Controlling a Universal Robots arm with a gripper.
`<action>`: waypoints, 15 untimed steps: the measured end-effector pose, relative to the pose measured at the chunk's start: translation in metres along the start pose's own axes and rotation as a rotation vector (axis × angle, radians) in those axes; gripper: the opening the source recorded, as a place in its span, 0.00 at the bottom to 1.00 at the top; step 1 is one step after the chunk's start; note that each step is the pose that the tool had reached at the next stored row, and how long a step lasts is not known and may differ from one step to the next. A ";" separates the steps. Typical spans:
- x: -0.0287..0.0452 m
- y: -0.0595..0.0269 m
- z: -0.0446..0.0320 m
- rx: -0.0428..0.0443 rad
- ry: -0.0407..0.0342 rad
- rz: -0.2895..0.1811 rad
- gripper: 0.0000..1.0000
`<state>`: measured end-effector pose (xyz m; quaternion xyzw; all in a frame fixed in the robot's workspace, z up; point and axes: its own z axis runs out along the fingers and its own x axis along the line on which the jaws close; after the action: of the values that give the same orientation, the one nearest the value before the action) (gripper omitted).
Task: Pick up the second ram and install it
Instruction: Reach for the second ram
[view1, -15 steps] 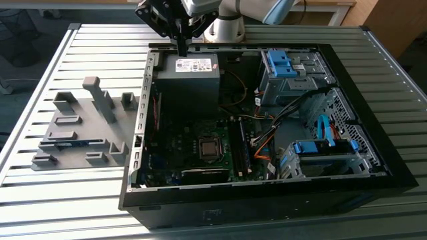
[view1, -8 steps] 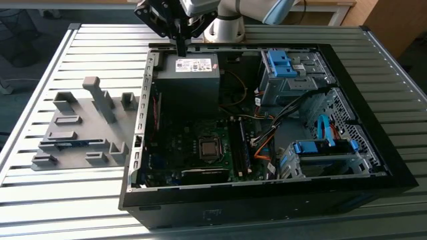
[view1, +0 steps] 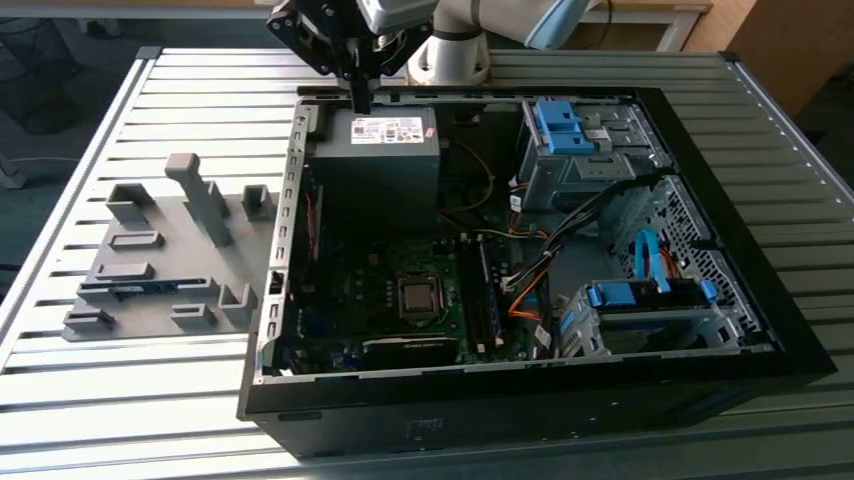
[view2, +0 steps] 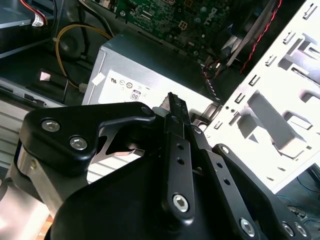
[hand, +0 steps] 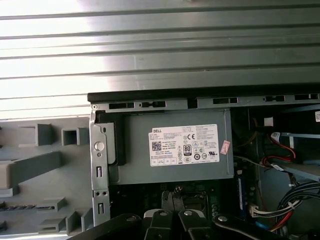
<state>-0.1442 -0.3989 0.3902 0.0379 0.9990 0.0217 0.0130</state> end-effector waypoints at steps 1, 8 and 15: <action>0.0002 0.0000 0.0000 0.0000 0.0000 0.000 0.11; 0.0015 -0.0001 0.0003 0.0000 0.0000 0.000 0.11; 0.0031 -0.0003 0.0006 0.0000 0.0000 0.000 0.11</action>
<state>-0.1474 -0.3989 0.3895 0.0379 0.9990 0.0217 0.0131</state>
